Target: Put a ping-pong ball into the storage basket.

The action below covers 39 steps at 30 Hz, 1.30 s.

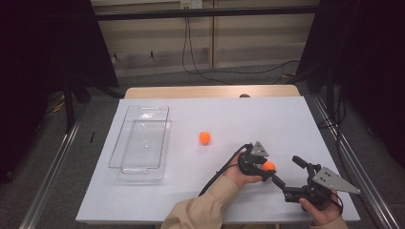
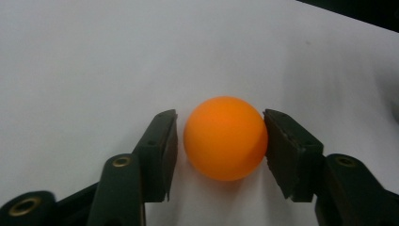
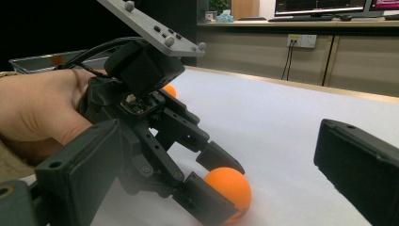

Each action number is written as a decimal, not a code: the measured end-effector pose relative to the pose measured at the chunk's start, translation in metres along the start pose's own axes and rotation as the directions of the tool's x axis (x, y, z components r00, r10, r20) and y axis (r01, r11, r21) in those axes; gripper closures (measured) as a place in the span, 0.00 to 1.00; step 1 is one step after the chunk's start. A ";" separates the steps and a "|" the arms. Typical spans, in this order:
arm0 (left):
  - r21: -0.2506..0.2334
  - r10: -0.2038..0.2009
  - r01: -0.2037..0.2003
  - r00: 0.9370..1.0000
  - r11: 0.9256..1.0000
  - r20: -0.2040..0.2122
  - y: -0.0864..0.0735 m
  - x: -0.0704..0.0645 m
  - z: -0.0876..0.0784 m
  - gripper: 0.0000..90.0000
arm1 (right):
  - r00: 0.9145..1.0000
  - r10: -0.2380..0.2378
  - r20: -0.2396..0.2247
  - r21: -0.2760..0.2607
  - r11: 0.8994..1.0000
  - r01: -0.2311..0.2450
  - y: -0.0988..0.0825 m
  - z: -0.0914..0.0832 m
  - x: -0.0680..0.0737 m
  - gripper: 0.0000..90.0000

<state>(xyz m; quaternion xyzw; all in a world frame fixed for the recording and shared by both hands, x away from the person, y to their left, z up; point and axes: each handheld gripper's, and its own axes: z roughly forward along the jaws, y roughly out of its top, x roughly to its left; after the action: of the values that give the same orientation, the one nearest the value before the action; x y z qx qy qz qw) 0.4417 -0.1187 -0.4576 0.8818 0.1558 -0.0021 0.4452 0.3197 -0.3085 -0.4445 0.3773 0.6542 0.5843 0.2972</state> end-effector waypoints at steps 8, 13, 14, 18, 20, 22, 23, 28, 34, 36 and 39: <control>0.025 -0.026 0.026 1.000 0.999 0.007 0.000 0.001 -0.004 0.57 | 1.000 0.003 0.000 0.001 1.000 -0.003 0.000 0.000 0.000 0.02; 0.025 -0.053 0.053 0.999 0.998 0.002 0.001 0.001 -0.009 0.57 | 1.000 0.006 0.003 0.002 1.000 -0.006 0.000 -0.001 0.000 0.02; 0.026 -0.061 0.061 0.998 0.998 0.003 0.000 0.001 -0.010 0.57 | 1.000 0.006 0.003 0.003 1.000 -0.006 0.000 -0.001 0.000 0.02; 0.027 -0.065 0.065 0.998 0.997 0.000 0.000 0.001 -0.014 0.57 | 1.000 0.005 0.003 0.002 1.000 -0.005 0.000 -0.001 0.000 0.02; 0.018 -0.069 0.069 0.998 0.997 0.006 0.000 0.001 -0.015 0.57 | 1.000 0.005 0.004 0.003 1.000 -0.005 0.000 -0.001 0.000 0.02; 0.034 -0.069 0.069 0.998 0.997 0.008 -0.001 0.002 -0.018 0.57 | 1.000 0.005 0.004 0.003 1.000 -0.005 0.000 -0.001 0.000 0.02; 0.026 -0.074 0.074 0.997 0.997 0.008 -0.001 0.002 -0.019 0.57 | 1.000 0.004 0.003 0.003 1.000 -0.004 0.000 -0.001 0.000 0.02; 0.020 -0.081 0.081 0.997 0.997 0.009 -0.002 0.003 -0.023 0.57 | 1.000 0.005 0.002 0.005 1.000 -0.005 0.000 -0.001 0.000 0.02; 0.024 -0.091 0.091 0.996 0.996 0.007 -0.004 0.004 -0.030 0.57 | 1.000 0.006 0.000 0.007 1.000 -0.006 0.000 -0.001 0.000 0.02; 0.016 -0.098 0.097 0.995 0.995 0.008 -0.006 0.004 -0.032 0.57 | 1.000 0.005 0.002 0.006 1.000 -0.005 0.000 -0.001 0.000 0.02; 0.026 -0.095 0.095 0.995 0.995 0.003 -0.007 0.005 -0.036 0.57 | 1.000 0.003 0.002 0.006 1.000 -0.003 0.000 -0.001 0.000 0.02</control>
<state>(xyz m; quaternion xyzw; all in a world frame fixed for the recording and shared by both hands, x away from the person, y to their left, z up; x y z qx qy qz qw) 0.4399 -0.0852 -0.4423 0.8790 0.1964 -0.0272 0.4337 0.3192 -0.3091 -0.4443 0.3797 0.6552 0.5824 0.2955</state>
